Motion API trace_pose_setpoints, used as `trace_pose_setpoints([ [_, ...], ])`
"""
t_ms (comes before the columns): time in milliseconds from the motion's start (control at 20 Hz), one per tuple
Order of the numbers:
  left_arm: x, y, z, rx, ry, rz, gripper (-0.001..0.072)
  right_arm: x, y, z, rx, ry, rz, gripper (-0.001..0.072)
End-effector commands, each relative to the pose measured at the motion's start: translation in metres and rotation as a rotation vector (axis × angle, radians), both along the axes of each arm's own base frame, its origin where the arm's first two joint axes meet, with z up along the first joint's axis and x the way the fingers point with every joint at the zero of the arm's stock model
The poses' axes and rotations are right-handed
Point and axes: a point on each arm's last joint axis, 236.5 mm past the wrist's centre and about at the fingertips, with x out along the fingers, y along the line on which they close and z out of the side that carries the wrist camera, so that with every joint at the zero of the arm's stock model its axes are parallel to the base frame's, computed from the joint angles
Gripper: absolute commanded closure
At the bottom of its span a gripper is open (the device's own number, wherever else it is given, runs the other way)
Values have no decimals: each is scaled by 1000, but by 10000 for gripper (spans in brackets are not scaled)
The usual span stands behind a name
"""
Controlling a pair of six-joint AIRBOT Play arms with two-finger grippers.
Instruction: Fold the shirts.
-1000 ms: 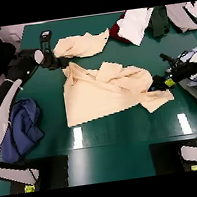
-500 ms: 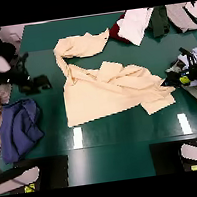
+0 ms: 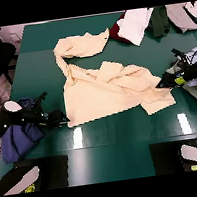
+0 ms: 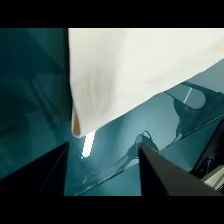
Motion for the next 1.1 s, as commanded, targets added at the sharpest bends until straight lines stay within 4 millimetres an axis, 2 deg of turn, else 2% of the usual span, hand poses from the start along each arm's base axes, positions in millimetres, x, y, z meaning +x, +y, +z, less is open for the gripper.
trace_pose_setpoints([
  [0, 8, 0, -13, -2, -63, 45, 239, 2, 9, 7, 9, -23, 7, 686],
  [100, 13, 4, -16, 15, -87, 47, 238, 1, 10, 7, 12, -17, 9, 686],
  [350, 10, 10, -23, 52, -89, 31, 237, 1, 14, 11, 37, -17, 7, 686],
  [600, 3, -29, -26, 71, -117, -40, 238, 1, 14, 11, 37, -17, 7, 686],
  [750, 9, -35, -26, 81, -135, -13, 240, -1, 15, 12, 39, -12, 14, 686],
  [800, 14, -33, -26, 84, -142, 14, 340, -2, 15, 13, 38, -14, 15, 686],
  [850, 19, -35, -24, 75, -153, 34, 538, -1, 15, 15, 36, -22, 13, 686],
  [900, 24, -38, -21, 54, -160, 62, 603, 0, 14, 16, 33, -33, 10, 686],
  [1000, 29, -48, -9, -4, -171, 77, 681, 5, 13, 22, 21, -67, -2, 686],
  [1050, 31, -55, 1, -34, -177, 59, 681, 7, 12, 26, 13, -91, -9, 686],
])
